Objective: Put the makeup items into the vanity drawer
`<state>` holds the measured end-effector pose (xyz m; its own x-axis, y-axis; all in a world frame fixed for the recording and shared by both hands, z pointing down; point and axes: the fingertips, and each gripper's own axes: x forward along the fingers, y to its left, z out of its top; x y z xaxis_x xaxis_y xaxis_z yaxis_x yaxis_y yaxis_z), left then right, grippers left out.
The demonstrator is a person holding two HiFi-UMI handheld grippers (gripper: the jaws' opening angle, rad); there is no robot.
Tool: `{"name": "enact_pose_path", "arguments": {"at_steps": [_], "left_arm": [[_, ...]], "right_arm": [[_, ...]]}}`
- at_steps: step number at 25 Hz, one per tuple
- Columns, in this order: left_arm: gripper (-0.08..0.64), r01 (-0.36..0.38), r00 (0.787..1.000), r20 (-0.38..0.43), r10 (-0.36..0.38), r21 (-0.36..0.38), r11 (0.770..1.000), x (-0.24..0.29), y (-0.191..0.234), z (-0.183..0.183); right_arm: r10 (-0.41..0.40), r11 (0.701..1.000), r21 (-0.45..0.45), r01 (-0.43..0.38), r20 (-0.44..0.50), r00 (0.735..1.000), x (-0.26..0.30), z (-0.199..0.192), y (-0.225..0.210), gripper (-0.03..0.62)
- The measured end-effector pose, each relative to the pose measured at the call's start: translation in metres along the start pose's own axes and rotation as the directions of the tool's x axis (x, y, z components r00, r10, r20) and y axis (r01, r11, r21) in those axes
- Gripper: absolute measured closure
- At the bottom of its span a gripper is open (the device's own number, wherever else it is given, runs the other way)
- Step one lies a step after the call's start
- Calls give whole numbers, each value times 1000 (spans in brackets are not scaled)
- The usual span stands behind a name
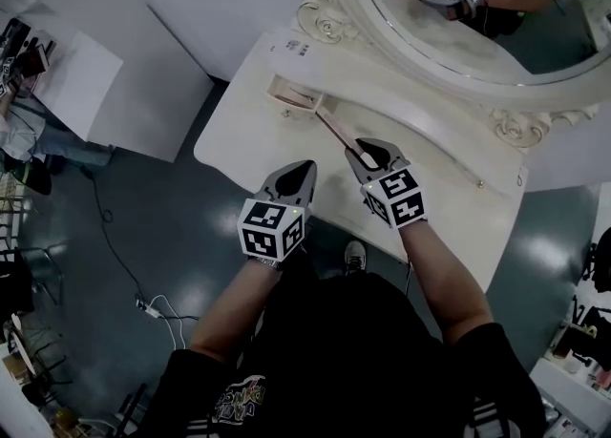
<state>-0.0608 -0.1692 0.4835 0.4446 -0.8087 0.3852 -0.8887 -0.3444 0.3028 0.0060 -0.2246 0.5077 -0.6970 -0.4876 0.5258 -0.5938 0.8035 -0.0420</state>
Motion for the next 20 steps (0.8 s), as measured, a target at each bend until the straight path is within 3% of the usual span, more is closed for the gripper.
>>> {"name": "enact_pose_path", "arguments": {"at_steps": [10,20], "left_arm": [[560,12,999,36,-13,32,999,-6,33,35],[560,39,999,10,-39,35,999,-1,80,42]], "right_arm": [[-12,998,-60,15,41,999,26,55,9,485],[-42,997,-67,42,4,999,77,69,1,486]]}}
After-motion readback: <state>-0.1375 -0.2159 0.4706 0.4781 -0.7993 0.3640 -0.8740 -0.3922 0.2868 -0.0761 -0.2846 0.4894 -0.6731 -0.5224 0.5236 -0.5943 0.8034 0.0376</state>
